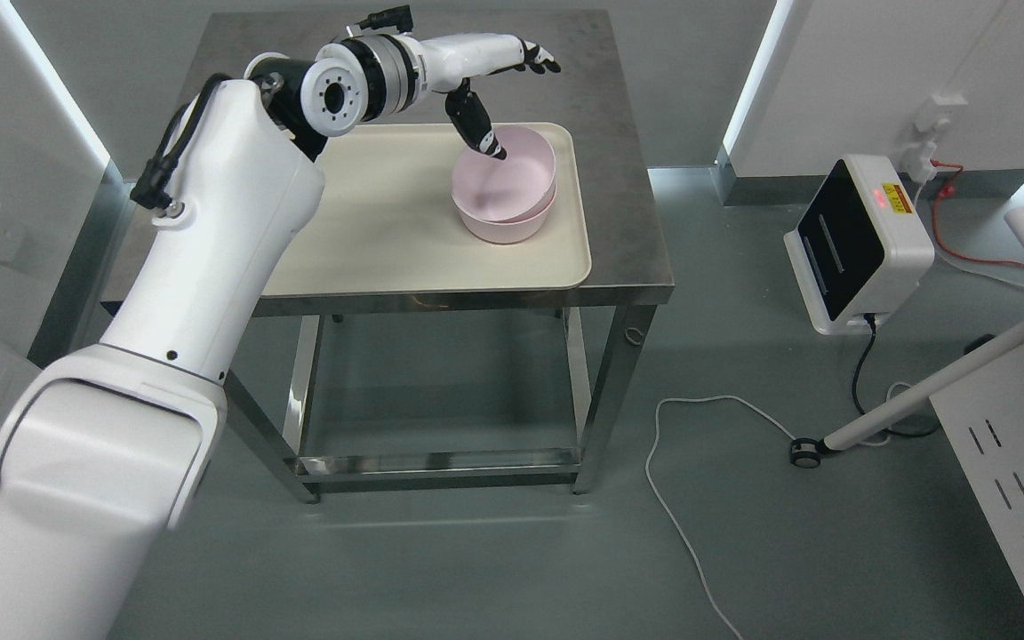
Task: Stack pink IKEA bowls on left shelf middle
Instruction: 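Grasp the stacked pink bowls at the rim with the left hand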
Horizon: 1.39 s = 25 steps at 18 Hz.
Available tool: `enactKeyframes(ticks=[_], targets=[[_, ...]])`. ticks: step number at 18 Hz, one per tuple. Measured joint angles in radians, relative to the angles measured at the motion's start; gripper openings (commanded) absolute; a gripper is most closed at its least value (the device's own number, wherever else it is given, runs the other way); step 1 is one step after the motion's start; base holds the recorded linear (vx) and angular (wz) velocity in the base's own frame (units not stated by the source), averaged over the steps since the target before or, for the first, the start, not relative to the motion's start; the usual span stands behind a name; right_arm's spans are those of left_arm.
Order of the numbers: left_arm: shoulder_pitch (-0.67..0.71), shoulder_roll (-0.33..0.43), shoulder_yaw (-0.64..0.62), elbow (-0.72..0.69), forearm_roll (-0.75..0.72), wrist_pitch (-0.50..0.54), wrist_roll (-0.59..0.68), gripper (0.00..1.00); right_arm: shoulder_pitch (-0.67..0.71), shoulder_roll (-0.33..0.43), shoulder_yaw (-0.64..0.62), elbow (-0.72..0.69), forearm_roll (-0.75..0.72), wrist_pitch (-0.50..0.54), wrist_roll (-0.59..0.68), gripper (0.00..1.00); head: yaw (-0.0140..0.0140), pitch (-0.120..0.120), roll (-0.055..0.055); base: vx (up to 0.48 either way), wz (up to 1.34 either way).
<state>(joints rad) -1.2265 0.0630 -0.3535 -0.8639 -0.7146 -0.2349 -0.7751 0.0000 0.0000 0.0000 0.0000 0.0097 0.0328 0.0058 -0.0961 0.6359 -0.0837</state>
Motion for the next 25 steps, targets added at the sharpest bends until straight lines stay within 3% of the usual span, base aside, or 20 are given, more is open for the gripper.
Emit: enactKeyframes(ticks=[5, 14, 22, 25], targets=[[0.203, -0.002, 0.165, -0.204, 0.005, -0.103, -0.107, 0.85, 0.000, 0.000, 0.000, 0.000, -0.007, 0.002, 0.000, 1.00, 0.0000, 0.000, 0.000, 0.000, 0.00], [0.393, -0.040, 0.283, -0.398, -0.015, -0.123, -0.089, 0.76, 0.000, 0.000, 0.000, 0.000, -0.009, 0.002, 0.000, 1.00, 0.0000, 0.000, 0.000, 0.000, 0.00], [0.422, -0.052, 0.216, -0.460, -0.141, 0.074, -0.044, 0.75, 0.000, 0.000, 0.000, 0.000, -0.010, 0.002, 0.000, 1.00, 0.0000, 0.000, 0.000, 0.000, 0.00], [0.426, -0.055, 0.180, -0.473, -0.174, 0.102, -0.044, 0.66, 0.000, 0.000, 0.000, 0.000, -0.010, 0.002, 0.000, 1.00, 0.0000, 0.000, 0.000, 0.000, 0.00]])
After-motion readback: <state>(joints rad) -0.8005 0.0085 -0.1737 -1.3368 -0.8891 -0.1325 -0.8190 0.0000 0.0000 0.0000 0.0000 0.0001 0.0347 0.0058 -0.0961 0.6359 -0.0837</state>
